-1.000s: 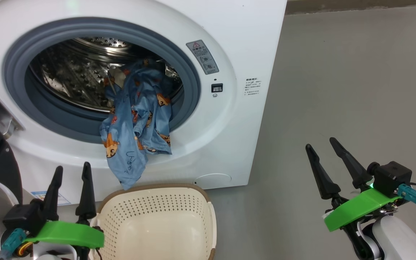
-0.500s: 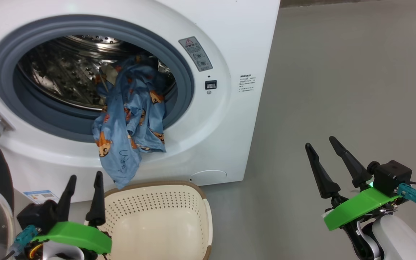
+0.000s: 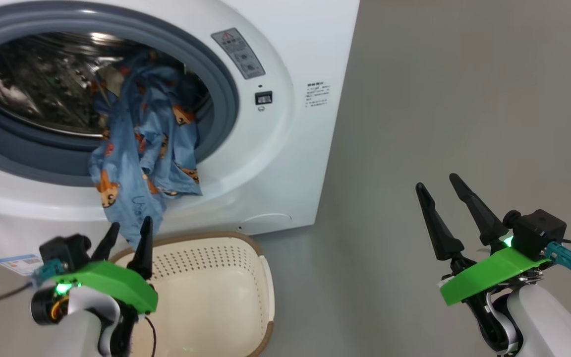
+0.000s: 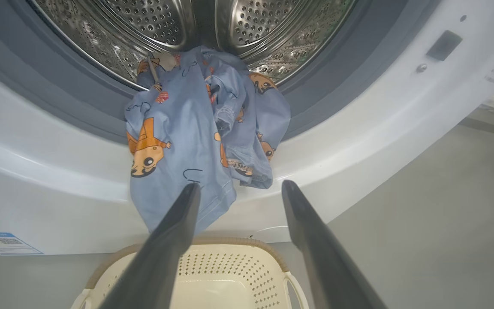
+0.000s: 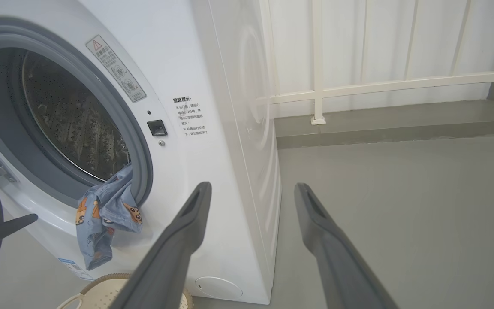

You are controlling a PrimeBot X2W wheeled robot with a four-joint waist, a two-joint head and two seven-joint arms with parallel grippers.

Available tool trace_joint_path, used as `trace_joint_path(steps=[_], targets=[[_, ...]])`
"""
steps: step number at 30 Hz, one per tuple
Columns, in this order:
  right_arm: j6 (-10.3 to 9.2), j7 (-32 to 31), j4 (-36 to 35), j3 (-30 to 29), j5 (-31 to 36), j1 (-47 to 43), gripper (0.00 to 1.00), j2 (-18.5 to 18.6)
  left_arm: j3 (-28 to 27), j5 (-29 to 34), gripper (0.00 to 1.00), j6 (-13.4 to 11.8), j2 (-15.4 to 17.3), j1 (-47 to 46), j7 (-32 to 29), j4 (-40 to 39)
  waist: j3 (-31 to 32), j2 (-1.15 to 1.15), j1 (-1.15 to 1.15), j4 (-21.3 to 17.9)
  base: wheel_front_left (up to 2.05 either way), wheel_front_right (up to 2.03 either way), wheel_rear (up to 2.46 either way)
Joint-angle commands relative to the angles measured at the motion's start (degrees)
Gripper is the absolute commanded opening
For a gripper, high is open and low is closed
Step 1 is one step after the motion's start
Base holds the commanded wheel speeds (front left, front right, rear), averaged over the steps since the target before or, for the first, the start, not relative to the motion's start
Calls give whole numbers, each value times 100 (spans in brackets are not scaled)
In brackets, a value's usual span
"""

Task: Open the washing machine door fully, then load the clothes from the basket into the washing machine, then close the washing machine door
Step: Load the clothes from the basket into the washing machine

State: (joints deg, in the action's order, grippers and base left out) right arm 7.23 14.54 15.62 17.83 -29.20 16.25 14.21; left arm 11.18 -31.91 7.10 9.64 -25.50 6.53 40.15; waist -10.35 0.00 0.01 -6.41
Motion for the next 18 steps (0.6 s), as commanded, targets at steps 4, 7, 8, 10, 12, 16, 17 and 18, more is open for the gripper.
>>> trace_joint_path(steps=[4,7,8,10,12,16,17,18], targets=[[25,46,-204,19,46,237,100,-86,58,-152,100,36,272,-676,8,392,-472,0,-1,-288,0,0,0],[25,46,-231,-1,92,277,100,-159,195,-253,100,37,344,-930,53,632,-644,0,-1,-373,0,0,0],[25,46,-241,-11,106,289,100,-182,237,-303,100,37,365,-1013,51,710,-700,0,-1,-398,0,0,0],[25,46,-248,-19,119,304,100,-204,269,-374,100,37,373,-1096,24,791,-754,0,-1,-422,0,0,0],[25,46,-264,-25,143,339,100,-243,345,-438,100,37,427,-1271,-8,953,-854,0,-1,-466,0,0,0],[25,46,-286,-27,186,397,100,-318,395,-594,100,38,505,-1566,29,1259,-984,0,-1,-549,0,0,0],[25,46,-288,-30,196,403,100,-333,401,-629,100,38,517,-1629,39,1340,-1006,0,-1,-567,0,0,0],[25,46,-291,-33,204,408,100,-346,411,-657,100,38,528,-1688,49,1418,-1028,0,-1,-583,0,0,0]])
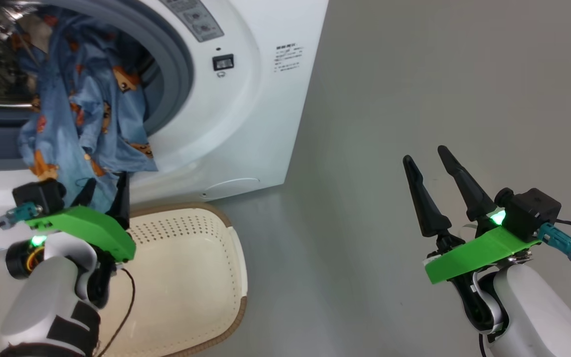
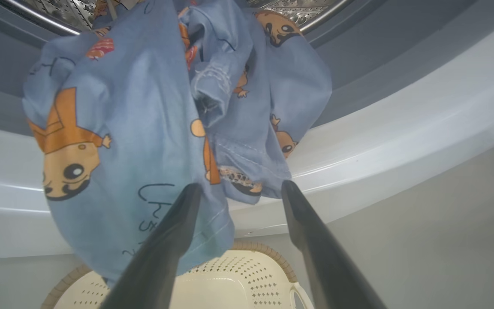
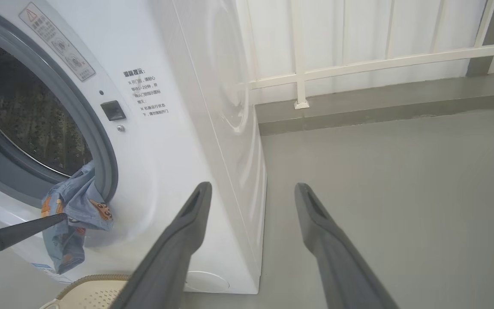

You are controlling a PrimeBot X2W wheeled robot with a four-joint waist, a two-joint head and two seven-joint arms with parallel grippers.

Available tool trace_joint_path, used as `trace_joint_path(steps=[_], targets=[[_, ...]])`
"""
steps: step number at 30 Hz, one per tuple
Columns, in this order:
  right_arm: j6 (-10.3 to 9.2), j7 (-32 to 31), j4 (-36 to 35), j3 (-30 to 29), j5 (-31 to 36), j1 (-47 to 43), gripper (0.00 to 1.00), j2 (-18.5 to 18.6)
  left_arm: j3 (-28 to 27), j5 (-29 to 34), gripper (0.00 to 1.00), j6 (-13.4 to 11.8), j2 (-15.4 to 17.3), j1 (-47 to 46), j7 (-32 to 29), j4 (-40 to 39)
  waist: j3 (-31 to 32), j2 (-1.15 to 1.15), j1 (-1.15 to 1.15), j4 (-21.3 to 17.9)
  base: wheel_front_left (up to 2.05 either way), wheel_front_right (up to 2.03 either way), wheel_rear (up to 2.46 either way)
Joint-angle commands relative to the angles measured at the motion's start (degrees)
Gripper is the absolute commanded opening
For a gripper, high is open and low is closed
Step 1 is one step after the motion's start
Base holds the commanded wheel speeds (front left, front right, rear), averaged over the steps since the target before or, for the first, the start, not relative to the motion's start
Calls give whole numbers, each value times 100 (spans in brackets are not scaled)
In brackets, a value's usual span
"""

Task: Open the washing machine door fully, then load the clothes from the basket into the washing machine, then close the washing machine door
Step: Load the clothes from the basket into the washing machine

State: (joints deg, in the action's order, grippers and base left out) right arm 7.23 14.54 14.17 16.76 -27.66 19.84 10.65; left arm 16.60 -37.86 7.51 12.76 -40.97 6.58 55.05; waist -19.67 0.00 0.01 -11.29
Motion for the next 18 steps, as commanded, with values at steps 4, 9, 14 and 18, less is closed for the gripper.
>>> trace_joint_path(steps=[4,9,14,18], targets=[[25,46,-165,48,80,58,100,-24,-59,-162,100,-3,246,-353,75,185,-178,0,-1,-132,0,0,0],[25,46,-199,29,115,78,100,-61,14,-287,100,-3,260,-643,117,421,-294,0,-1,-153,0,0,0],[25,46,-204,30,148,133,100,-109,40,-459,100,-3,255,-917,255,534,-398,0,-1,-154,0,0,0],[25,46,-190,47,157,171,100,-135,46,-580,100,-3,293,-1036,293,711,-433,0,-1,-164,0,0,0]])
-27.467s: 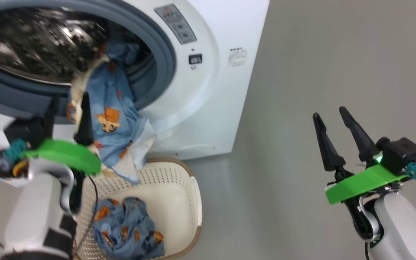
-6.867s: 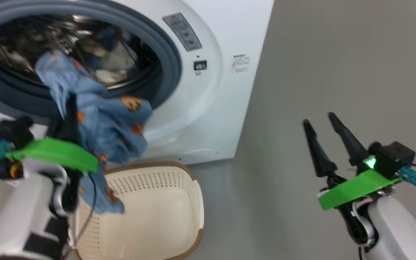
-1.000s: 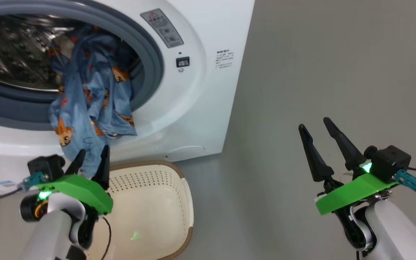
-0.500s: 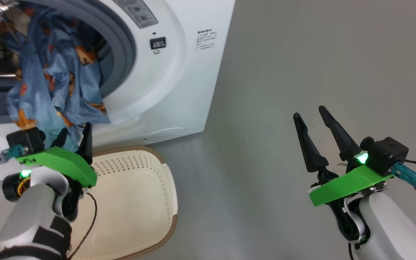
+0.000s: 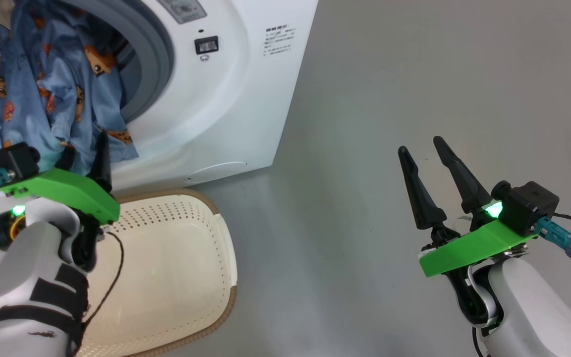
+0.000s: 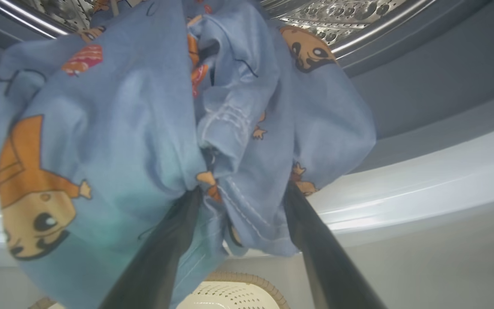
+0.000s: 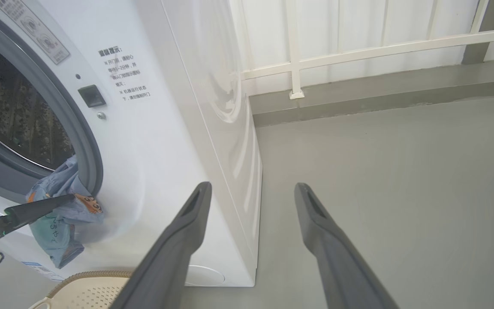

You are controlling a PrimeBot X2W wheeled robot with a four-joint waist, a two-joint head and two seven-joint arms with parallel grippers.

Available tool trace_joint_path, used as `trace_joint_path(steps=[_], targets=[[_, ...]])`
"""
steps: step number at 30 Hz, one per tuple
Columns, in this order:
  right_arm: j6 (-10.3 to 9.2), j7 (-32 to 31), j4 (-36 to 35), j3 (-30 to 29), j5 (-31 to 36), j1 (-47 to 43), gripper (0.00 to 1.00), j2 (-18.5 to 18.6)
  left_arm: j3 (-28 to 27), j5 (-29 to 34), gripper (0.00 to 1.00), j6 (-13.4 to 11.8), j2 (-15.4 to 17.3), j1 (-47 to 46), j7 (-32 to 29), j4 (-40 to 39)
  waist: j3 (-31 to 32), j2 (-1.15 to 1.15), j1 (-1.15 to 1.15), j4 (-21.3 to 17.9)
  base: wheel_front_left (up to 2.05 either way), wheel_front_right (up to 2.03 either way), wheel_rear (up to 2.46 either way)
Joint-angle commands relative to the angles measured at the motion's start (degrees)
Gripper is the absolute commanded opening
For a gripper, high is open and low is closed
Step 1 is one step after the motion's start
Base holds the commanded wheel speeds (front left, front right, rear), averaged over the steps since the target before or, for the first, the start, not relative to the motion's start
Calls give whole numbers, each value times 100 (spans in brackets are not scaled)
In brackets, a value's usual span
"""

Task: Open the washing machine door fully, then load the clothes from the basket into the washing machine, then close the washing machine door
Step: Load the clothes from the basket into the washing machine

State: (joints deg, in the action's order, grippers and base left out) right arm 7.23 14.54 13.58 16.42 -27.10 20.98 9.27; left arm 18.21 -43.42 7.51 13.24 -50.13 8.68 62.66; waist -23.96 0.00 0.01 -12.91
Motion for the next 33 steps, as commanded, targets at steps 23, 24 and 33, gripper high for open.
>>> trace_joint_path(steps=[23,24,33], targets=[[25,46,-20,153,52,72,100,58,446,-371,0,-2,430,-192,443,-71,212,0,-1,214,0,0,0],[25,46,-32,163,51,80,100,56,467,-371,0,-2,468,-248,445,-61,180,0,-1,203,0,0,0],[25,46,-122,184,82,163,100,-28,634,-216,0,-3,802,-1321,326,120,-351,0,-1,-15,0,0,0]])
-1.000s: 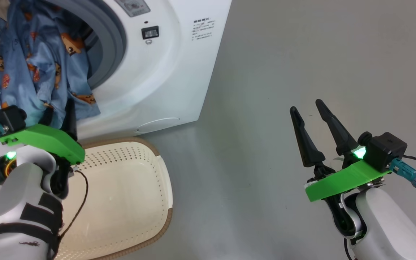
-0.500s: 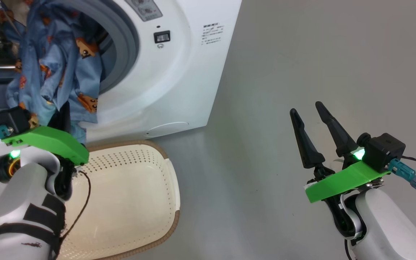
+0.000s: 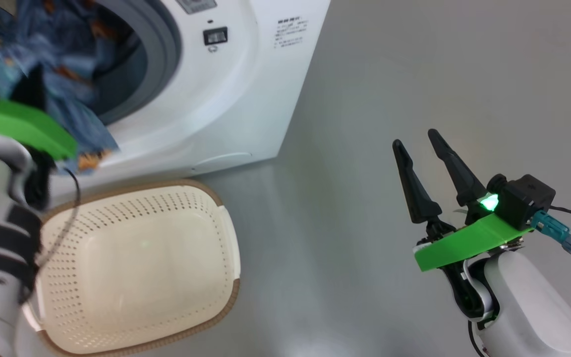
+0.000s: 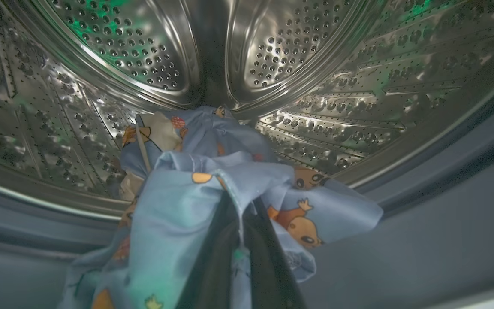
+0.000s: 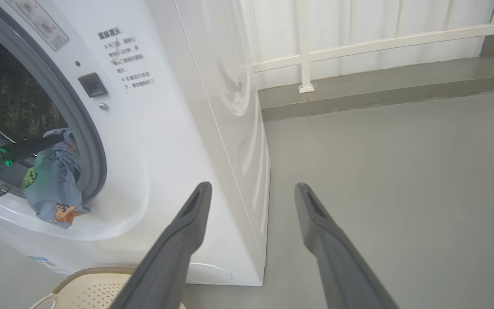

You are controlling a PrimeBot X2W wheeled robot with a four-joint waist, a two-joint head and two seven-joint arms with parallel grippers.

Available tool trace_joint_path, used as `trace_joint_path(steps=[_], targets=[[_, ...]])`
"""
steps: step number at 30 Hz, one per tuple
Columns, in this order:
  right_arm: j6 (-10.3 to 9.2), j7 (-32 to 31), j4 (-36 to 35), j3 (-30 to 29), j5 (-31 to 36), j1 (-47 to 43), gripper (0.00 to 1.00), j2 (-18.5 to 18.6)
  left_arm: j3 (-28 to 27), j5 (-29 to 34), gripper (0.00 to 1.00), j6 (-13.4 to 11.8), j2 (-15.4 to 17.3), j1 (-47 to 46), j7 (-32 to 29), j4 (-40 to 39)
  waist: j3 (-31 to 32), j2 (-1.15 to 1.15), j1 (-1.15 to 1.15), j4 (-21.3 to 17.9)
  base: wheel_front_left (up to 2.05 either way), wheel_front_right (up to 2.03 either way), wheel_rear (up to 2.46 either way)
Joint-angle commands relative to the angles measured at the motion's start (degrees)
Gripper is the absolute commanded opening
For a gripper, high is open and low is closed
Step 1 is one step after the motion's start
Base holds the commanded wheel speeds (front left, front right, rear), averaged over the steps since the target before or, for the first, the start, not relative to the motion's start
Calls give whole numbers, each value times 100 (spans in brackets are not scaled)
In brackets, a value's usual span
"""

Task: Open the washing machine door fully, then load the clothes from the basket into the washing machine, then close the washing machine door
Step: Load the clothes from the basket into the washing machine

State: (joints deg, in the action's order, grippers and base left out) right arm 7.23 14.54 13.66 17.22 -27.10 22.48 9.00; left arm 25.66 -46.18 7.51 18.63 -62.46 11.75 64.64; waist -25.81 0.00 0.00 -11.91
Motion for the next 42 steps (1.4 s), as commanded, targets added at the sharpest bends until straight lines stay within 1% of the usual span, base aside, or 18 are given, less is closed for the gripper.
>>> trace_joint_path(steps=[1,9,14,16,18,20,23,26,28,29,30,32,37,42], targets=[[25,46,-141,97,92,25,100,-26,-91,97,0,-12,308,-234,5,-41,-238,0,0,-155,0,0,0],[25,46,-285,47,167,130,100,-231,38,346,0,-119,628,-1416,-136,197,-876,0,0,-488,0,0,0],[25,46,-370,30,204,230,100,-354,121,582,0,-201,810,-2139,125,116,-1267,0,0,-655,0,0,0],[25,46,-393,24,209,263,100,-398,149,747,0,-291,893,-2362,261,-33,-1362,0,0,-711,0,0,0],[25,46,-407,9,215,274,100,-434,60,880,0,-430,970,-2511,314,-313,-1424,0,0,-746,0,0,0],[25,46,-419,-9,223,279,100,-463,-154,1036,0,-570,1046,-2501,320,-792,-1468,0,0,-767,0,0,0],[25,46,-413,-19,237,282,100,-494,-511,1277,0,-740,1090,-2199,322,-1368,-1466,0,0,-782,0,0,0],[25,46,-380,-31,255,280,100,-515,-619,1427,0,-785,1016,-1854,323,-1332,-1402,0,0,-761,0,0,0],[25,46,-359,-24,266,279,100,-521,-617,1384,53,-741,915,-1747,323,-1008,-1348,0,0,-730,0,0,0],[25,46,-359,-24,266,279,100,-521,-617,1384,53,-741,915,-1747,323,-1008,-1348,0,0,-730,0,0,0],[25,46,-346,-20,271,279,100,-522,-586,1382,100,-713,877,-1736,286,-839,-1316,0,0,-710,0,0,0],[25,46,-321,-14,275,285,100,-509,-546,1322,100,-598,807,-1769,41,-476,-1257,0,0,-674,0,0,0],[25,46,-262,16,268,308,100,-449,-472,1253,100,-458,657,-1830,-261,122,-1053,0,0,-587,0,0,0],[25,46,-205,51,243,318,100,-372,-473,1155,100,-332,516,-1738,-167,469,-787,0,0,-502,0,0,0]])
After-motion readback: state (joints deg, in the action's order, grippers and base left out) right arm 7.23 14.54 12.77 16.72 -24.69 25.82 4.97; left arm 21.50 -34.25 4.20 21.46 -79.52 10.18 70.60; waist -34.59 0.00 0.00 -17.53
